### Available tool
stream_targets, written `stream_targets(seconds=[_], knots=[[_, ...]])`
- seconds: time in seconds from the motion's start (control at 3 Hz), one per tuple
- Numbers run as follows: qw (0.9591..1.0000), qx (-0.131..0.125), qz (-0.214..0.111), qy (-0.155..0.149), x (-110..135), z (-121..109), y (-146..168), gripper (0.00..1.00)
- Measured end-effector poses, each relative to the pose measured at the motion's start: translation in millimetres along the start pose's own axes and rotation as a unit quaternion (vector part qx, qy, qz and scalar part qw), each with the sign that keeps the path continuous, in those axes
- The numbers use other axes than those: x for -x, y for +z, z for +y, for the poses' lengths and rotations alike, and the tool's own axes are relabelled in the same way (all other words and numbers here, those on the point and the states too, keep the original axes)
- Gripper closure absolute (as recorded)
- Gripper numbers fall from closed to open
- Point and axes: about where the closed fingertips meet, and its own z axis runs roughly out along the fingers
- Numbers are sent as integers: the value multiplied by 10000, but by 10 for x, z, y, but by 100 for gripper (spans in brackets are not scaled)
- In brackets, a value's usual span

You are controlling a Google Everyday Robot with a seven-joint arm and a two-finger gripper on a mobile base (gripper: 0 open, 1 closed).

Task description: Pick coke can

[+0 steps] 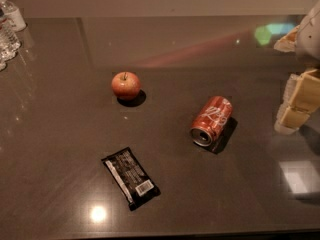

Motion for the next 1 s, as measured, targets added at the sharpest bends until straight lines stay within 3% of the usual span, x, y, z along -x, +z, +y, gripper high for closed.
stream_targets(seconds=[0.67,1.0], knots=[[9996,-45,-193,-179,71,0,2,0],[9966,-18,-530,-638,235,15,38,0]])
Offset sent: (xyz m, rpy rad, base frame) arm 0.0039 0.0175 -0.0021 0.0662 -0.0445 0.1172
